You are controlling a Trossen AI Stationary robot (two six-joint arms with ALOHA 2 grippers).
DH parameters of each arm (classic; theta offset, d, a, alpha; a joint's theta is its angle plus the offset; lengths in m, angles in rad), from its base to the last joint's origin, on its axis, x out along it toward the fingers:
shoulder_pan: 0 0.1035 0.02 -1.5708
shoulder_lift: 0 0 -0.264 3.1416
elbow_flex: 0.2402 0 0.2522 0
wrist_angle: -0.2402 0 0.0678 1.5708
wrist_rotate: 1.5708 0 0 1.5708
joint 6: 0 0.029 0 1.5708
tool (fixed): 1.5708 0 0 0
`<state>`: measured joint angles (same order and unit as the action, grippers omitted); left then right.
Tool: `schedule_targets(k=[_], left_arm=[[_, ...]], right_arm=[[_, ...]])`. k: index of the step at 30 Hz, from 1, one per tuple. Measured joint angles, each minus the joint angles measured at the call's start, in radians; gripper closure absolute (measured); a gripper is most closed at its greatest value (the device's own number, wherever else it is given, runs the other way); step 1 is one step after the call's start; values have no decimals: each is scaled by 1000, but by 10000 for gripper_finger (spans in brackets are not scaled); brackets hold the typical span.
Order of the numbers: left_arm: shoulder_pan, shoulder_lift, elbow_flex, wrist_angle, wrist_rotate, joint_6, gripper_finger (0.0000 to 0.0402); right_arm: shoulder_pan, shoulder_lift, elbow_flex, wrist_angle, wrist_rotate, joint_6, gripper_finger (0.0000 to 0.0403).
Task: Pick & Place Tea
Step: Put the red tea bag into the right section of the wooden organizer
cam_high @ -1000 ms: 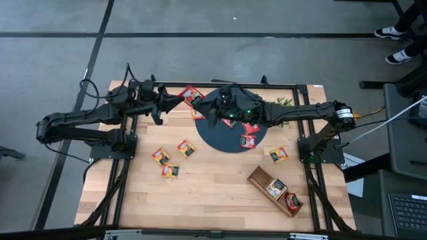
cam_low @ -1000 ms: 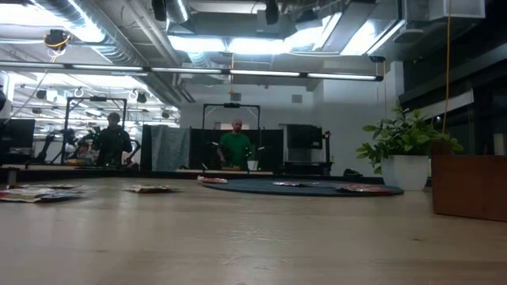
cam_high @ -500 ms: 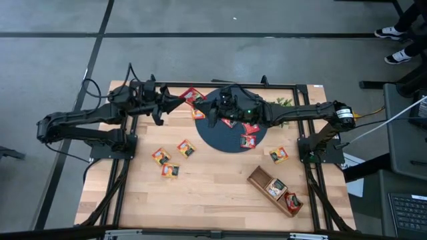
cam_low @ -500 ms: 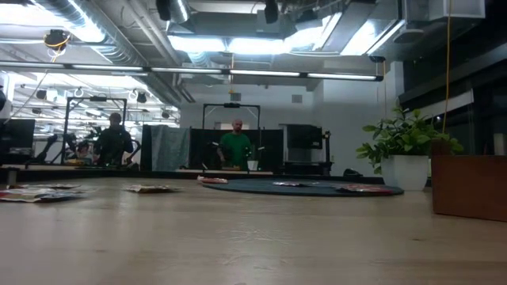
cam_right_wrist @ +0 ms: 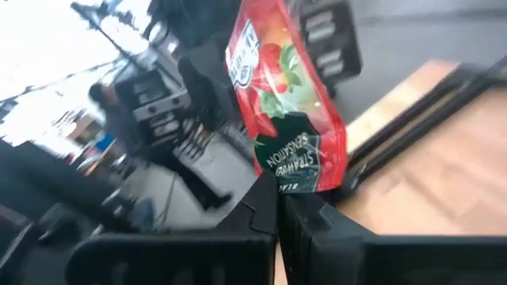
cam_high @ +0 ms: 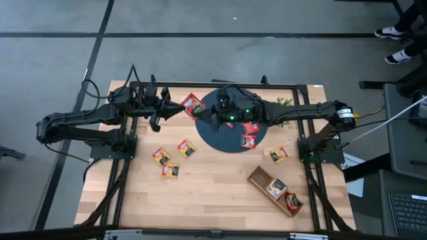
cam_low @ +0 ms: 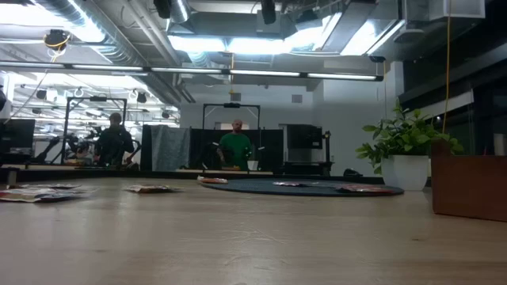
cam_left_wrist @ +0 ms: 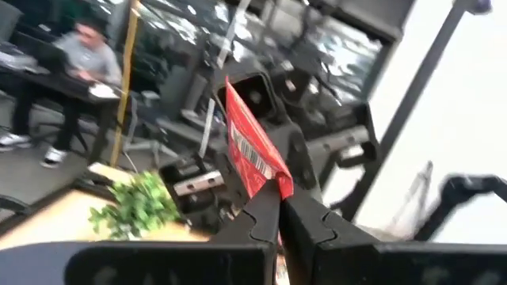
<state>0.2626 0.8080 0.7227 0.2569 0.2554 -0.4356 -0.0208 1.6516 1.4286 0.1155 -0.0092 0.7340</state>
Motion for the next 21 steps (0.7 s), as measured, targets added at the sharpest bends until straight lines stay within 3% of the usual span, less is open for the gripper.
schedule_targets(k=[5,15,21], left_arm=[[1,-15,0,-89,72,-21,386],[1,-14,0,-262,123,-75,379],[1,-14,0,-306,124,-75,378]], right_arm=[[3,-24,0,-139,-139,44,401],[22,-108,-2,-539,-594,76,401],[105,-147,-1,-834,-743,112,402]])
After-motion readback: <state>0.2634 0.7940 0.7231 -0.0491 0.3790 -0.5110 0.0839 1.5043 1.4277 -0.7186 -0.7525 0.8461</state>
